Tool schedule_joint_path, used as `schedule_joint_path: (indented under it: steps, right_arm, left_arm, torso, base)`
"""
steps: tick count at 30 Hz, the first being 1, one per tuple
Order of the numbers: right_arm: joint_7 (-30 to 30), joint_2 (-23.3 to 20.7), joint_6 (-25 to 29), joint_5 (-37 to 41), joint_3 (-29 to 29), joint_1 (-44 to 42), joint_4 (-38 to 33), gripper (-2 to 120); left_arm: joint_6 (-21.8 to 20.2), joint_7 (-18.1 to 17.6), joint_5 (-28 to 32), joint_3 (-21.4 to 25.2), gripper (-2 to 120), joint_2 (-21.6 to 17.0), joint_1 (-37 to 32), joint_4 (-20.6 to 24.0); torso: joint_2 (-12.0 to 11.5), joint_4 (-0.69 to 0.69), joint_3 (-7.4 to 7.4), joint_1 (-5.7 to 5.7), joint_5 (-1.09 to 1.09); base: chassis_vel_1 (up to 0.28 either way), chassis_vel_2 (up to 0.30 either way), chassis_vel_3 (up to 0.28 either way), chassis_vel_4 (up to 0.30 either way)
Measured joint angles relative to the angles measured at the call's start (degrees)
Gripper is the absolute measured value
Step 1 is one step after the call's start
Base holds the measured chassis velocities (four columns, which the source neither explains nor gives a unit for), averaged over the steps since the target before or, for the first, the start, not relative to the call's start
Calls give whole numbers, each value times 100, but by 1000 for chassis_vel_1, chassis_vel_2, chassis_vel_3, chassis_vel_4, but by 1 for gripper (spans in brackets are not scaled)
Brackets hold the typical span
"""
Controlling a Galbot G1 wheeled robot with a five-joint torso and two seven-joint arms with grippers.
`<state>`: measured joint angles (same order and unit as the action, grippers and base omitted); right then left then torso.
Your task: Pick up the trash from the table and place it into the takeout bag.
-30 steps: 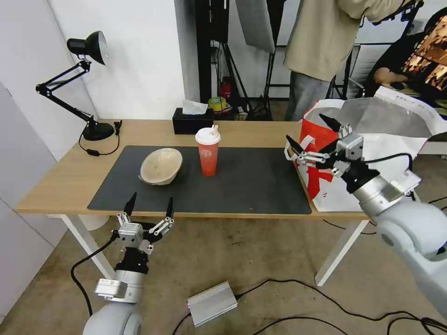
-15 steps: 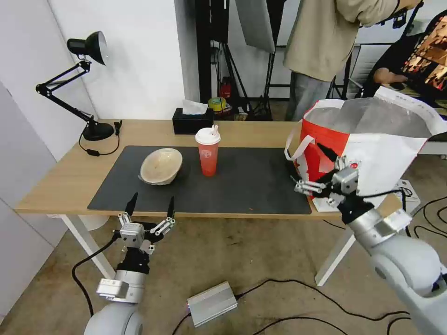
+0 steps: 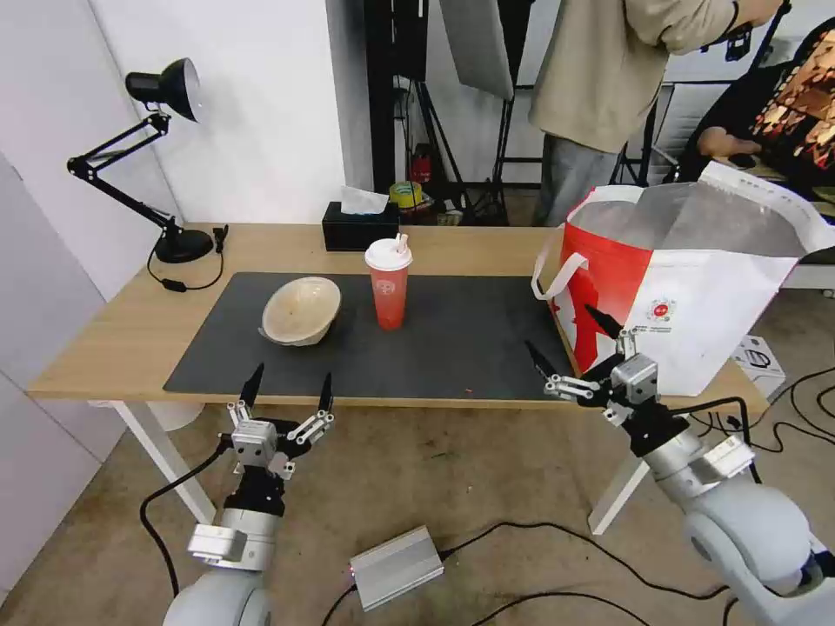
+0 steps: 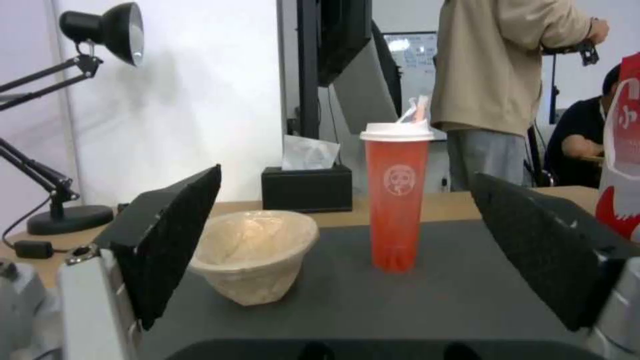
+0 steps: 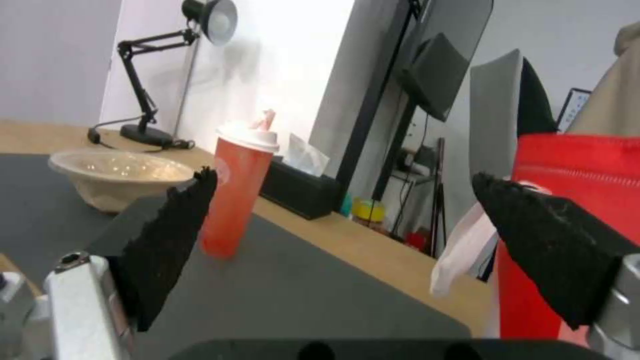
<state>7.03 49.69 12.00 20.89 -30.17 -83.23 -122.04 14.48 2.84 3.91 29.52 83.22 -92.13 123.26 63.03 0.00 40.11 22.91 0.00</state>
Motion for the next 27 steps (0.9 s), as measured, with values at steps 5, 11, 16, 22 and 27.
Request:
schedule_joint_path:
  steps: [5,11,16,22,27]
  right_arm:
    - [-2,142,73,-60,27,-114,44,98]
    - [-66,324,180,-96,-8,-429,62,98]
    - [-57,385,358,-193,-119,-673,137,98]
    - [-51,428,412,-205,-179,-779,168,98]
    - [-48,422,413,-212,-175,-770,200,98]
  left_arm:
    - [-1,-2,0,-7,100,3,17,-13]
    - [-3,-7,0,-6,100,2,33,-48]
    - [-3,-8,5,25,100,0,22,-54]
    - [-3,-11,8,39,100,1,14,-69]
    - [-1,-12,8,38,100,4,14,-91]
  torso:
    - [0,0,0,0,0]
    - [0,0,0,0,0]
    - [0,0,0,0,0]
    - [0,0,0,0,0]
    - [0,0,0,1,0]
  base:
    - [0,0,0,0]
    - [0,0,0,0]
    - [0,0,0,0]
    - [0,0,0,0]
    - [0,0,0,0]
